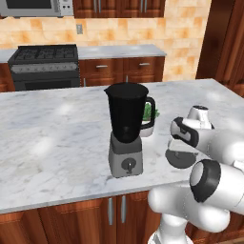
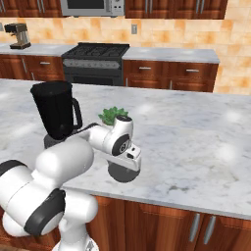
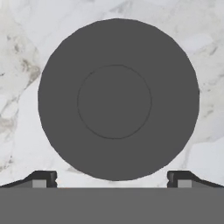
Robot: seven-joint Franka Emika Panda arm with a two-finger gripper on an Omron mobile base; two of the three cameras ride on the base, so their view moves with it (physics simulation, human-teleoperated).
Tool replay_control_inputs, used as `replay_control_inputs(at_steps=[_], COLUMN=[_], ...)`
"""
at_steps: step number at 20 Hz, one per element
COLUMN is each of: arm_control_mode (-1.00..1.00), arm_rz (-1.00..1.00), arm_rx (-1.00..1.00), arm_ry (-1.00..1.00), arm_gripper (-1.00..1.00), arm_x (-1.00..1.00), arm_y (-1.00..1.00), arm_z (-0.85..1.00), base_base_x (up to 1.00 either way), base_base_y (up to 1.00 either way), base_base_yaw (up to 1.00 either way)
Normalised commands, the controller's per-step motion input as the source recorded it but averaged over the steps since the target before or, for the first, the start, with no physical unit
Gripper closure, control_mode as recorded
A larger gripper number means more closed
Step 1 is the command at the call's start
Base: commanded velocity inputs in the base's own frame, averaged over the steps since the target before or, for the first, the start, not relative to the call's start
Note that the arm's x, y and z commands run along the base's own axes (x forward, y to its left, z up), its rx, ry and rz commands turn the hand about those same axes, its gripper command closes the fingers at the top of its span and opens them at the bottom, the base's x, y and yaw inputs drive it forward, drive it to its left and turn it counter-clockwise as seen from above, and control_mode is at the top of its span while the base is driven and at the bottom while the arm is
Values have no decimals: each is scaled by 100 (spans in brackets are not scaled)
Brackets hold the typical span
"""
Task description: Close the lid blender by securely placing the lid on top.
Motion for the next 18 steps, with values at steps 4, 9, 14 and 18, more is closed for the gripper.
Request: replay_control_inputs(at_steps=[4, 9, 14, 18], arm_control_mode=[-100, -100, -100, -100], arm_rz=[0, 0, 0, 0], arm_rx=[0, 0, 0, 0], arm_ry=[0, 0, 0, 0], arm_gripper=[-100, -100, -100, -100], arm_x=[41, 29, 17, 12], arm_y=[0, 0, 0, 0], arm_z=[-13, -30, -34, -45], base_base_x=[0, 0, 0, 0], base_base_y=[0, 0, 0, 0], base_base_yaw=[0, 0, 0, 0])
